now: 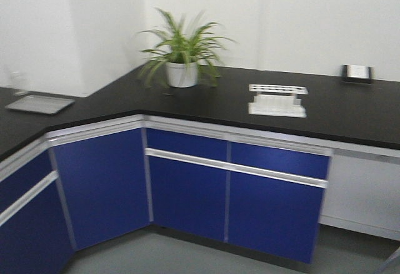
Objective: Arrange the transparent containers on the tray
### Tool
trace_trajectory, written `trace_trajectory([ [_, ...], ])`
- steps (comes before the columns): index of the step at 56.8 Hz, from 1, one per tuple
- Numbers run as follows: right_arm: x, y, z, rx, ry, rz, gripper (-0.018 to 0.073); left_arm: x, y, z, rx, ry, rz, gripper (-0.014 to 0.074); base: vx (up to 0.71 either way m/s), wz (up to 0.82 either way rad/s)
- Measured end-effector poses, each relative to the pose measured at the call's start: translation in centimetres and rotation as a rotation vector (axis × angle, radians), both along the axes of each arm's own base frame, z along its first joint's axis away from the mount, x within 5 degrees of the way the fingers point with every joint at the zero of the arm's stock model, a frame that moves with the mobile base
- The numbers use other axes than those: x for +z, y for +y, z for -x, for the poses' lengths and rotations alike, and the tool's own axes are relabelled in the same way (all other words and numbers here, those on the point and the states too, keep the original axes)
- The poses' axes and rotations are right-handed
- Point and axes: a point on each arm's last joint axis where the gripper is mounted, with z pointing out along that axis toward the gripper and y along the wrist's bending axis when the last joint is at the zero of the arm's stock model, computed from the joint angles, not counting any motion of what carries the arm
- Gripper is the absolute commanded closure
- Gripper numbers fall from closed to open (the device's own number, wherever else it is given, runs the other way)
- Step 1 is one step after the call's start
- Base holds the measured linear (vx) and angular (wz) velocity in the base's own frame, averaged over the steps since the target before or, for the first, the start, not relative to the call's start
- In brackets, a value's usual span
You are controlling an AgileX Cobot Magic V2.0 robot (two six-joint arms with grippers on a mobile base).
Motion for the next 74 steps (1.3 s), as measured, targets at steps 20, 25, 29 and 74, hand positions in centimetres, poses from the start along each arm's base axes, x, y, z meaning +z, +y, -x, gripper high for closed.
trace_trajectory([
  [20,0.00,0.00,0.00,0.000,0.000,0.000,0.0547,0.00,0.00,0.00,0.000,0.000,0.000,0.0465,-0.10,0.71],
  [25,0.00,0.00,0.00,0.000,0.000,0.000,0.0547,0.00,0.00,0.00,0.000,0.000,0.000,0.0465,-0.06,0.70],
  [29,0.00,0.00,0.00,0.000,0.000,0.000,0.0547,0.00,0.00,0.00,0.000,0.000,0.000,0.0465,-0.04,0.66],
  [74,0.00,0.00,0.00,0.000,0.000,0.000,0.0547,0.00,0.00,0.00,0.000,0.000,0.000,0.0465,0.11,0.52],
])
